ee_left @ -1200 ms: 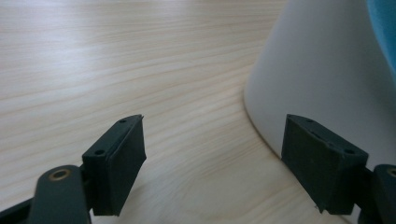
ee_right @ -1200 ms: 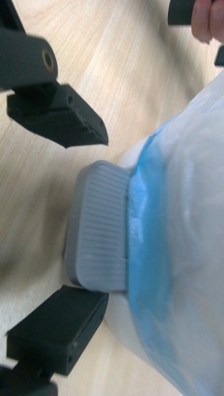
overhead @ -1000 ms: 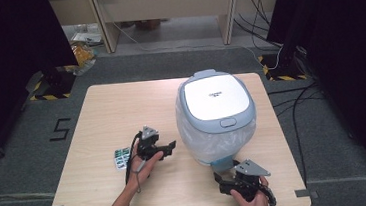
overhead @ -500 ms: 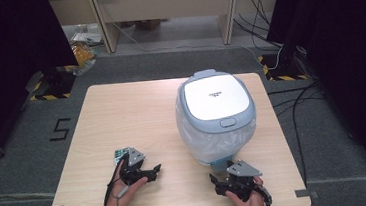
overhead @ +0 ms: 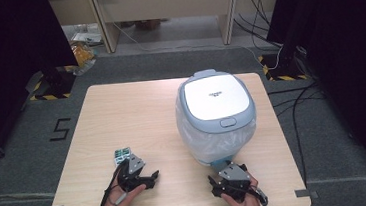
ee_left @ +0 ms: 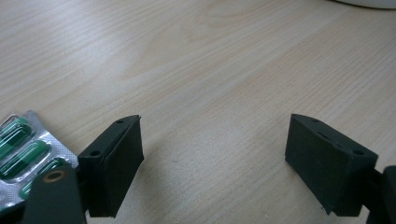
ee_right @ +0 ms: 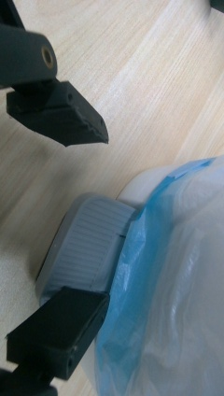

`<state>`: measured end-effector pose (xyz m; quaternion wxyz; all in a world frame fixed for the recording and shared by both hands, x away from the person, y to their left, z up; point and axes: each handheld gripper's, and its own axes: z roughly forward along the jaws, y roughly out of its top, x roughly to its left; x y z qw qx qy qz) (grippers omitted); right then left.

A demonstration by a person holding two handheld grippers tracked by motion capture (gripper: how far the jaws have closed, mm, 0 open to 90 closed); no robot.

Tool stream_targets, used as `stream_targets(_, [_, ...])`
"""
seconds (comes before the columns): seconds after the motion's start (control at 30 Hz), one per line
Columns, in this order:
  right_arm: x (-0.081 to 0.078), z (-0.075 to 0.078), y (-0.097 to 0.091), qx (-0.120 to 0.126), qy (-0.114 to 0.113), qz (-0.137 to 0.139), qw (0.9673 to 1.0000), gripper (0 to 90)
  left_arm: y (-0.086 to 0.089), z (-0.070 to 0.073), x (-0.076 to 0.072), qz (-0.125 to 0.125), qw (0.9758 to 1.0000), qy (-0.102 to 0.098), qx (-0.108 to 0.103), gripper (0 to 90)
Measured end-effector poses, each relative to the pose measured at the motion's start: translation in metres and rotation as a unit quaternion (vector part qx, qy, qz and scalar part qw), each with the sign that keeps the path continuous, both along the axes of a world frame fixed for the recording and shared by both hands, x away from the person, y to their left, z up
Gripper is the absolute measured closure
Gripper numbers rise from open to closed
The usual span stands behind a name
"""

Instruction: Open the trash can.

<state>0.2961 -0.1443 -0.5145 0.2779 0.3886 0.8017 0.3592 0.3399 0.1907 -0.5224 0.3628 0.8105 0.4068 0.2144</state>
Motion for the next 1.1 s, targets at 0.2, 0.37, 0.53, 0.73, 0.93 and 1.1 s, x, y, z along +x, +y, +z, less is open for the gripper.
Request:
stream_targets(0.2, [0.0002,-0.0007,-0.0005,0.005,0.003,-0.001,1.0000,18.7,-0.0008,-0.0002,-0.0008,0.000,1.0000,-0.004,0.001,18.4])
stream_targets(0.37, [0.0009,-0.0020,0.0004,-0.008,0.005,0.003,1.0000,18.6,-0.0006,-0.0002,-0.0004,0.000,1.0000,-0.003,0.000,18.0])
stream_targets(0.53, [0.0033,-0.0022,-0.0006,-0.008,0.020,0.007,0.9998,18.6,-0.0001,-0.0001,0.0001,-0.001,1.0000,0.000,0.000,17.9])
stream_targets(0.73, [0.0054,-0.0032,0.0009,-0.018,0.032,0.010,0.9993,18.4,0.0012,-0.0006,0.0025,-0.006,0.9999,0.011,-0.009,16.9])
stream_targets(0.93, [0.0057,-0.0031,-0.0007,-0.020,0.032,0.018,0.9991,18.4,0.0034,-0.0011,0.0062,-0.011,0.9993,0.029,-0.020,14.5])
stream_targets(1.1, [0.0057,-0.0031,-0.0012,-0.020,0.032,0.021,0.9991,18.3,0.0033,-0.0012,0.0064,-0.012,0.9993,0.029,-0.020,14.1])
